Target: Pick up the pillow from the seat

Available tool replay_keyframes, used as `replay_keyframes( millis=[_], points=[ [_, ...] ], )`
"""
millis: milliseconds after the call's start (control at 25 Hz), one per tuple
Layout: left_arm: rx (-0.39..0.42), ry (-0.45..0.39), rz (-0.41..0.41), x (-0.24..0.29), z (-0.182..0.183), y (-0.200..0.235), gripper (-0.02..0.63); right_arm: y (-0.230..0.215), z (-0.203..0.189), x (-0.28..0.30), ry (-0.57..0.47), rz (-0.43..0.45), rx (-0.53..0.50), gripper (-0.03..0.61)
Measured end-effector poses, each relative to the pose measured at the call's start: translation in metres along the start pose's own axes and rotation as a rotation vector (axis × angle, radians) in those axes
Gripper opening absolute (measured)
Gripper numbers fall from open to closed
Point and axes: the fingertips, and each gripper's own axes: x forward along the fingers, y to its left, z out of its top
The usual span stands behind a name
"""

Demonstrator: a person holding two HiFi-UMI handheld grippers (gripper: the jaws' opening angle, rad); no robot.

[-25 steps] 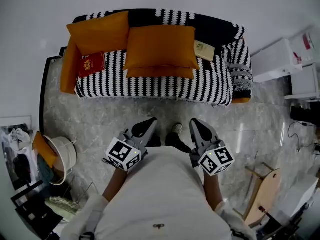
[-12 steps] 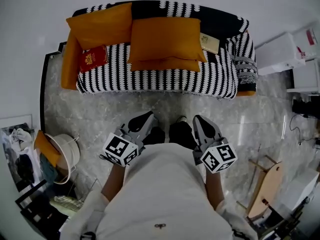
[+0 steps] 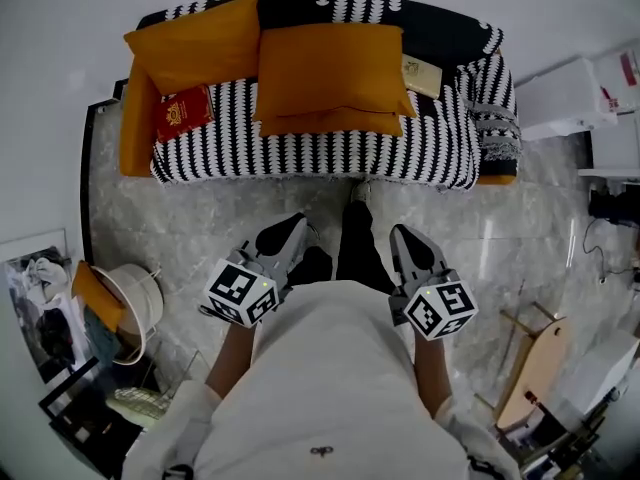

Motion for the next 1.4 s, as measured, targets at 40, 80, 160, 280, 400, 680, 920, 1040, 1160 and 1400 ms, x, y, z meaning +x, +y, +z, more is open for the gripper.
replay_keyframes(
  millis=[40, 80, 160, 280, 400, 680, 920, 1040, 1160, 1400],
  points=[
    [-0.004, -0.002, -0.004, 0.006, 0.003, 0.000, 0.011, -0.003, 0.004, 0.004, -0.001, 0.006, -0.002, 0.006],
    [-0.002, -0.002, -0.008, 0.011, 0.006, -0.001, 0.011, -0.006, 0.009, 0.007, -0.003, 0.013, -0.004, 0.006],
    [0.010, 0.001, -0.013, 0.024, 0.012, -0.003, 0.011, -0.016, 0.022, 0.014, -0.010, 0.027, -0.012, 0.006],
    [0.023, -0.001, -0.001, 0.046, 0.024, -0.006, 0.011, -0.040, 0.043, 0.025, -0.021, 0.045, -0.011, 0.006],
    [0.036, -0.016, 0.009, 0.072, 0.041, -0.009, 0.011, -0.064, 0.063, 0.040, -0.023, 0.070, -0.009, 0.006],
    [0.036, -0.031, 0.003, 0.130, 0.073, -0.019, 0.011, -0.101, 0.105, 0.078, -0.015, 0.161, -0.011, 0.006],
    [0.013, -0.017, 0.060, 0.168, 0.083, -0.020, 0.011, -0.128, 0.120, 0.094, 0.031, 0.230, -0.004, 0.006],
    [0.000, -0.001, 0.080, 0.181, 0.080, -0.020, 0.011, -0.139, 0.120, 0.099, 0.066, 0.254, 0.001, 0.006],
    [0.027, 0.029, 0.098, 0.190, 0.077, -0.021, 0.011, -0.151, 0.116, 0.104, 0.094, 0.256, 0.010, 0.006],
    [-0.013, 0.030, 0.132, 0.189, 0.078, -0.005, 0.011, -0.159, 0.111, 0.124, 0.145, 0.248, 0.041, 0.006]
  ],
)
